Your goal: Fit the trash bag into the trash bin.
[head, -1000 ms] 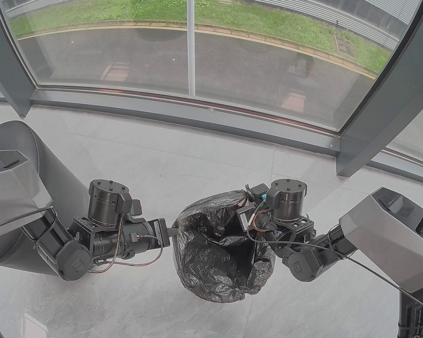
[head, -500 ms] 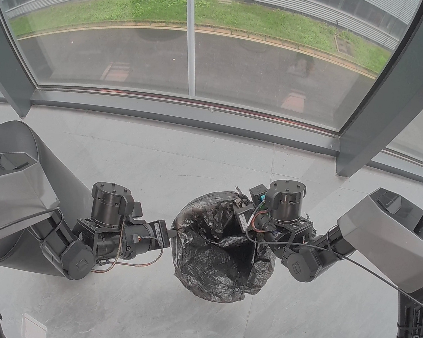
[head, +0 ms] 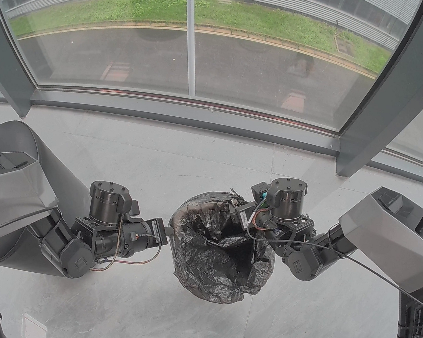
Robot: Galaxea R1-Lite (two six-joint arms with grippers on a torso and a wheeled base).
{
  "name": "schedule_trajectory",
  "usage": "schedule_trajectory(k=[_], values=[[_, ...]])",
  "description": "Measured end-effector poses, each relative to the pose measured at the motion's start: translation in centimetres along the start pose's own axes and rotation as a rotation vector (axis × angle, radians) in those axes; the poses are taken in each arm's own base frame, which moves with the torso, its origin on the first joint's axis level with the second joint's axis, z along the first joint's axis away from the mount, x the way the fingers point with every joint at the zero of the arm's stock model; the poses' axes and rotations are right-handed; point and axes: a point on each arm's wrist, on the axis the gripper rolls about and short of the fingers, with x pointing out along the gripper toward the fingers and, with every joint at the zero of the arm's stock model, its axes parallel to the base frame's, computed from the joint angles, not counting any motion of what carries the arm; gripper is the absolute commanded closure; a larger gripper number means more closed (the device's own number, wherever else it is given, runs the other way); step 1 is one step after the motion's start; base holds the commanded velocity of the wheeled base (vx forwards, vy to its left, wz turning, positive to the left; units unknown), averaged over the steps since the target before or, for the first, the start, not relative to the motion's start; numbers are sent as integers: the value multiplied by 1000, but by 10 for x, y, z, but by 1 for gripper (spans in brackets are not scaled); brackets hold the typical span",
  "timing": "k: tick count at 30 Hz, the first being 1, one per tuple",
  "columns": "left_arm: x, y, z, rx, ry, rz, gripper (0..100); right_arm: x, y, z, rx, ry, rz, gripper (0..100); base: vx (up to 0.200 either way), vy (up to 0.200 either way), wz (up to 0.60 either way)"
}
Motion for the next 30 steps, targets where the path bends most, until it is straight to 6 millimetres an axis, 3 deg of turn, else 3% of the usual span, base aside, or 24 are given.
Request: schedule_trajectory(k=[1, 13, 30], values=[[0, 0, 0, 1, 0, -1, 0, 0, 0, 0, 0, 0, 0, 0, 0, 0, 0], [1, 1, -1, 2, 1, 4, 0, -2, -1, 2, 9, -5, 0, 0, 0, 0, 0], [9, 11, -1, 140, -117, 162, 0, -5, -5, 9, 27, -21, -6, 0, 0, 0, 0]])
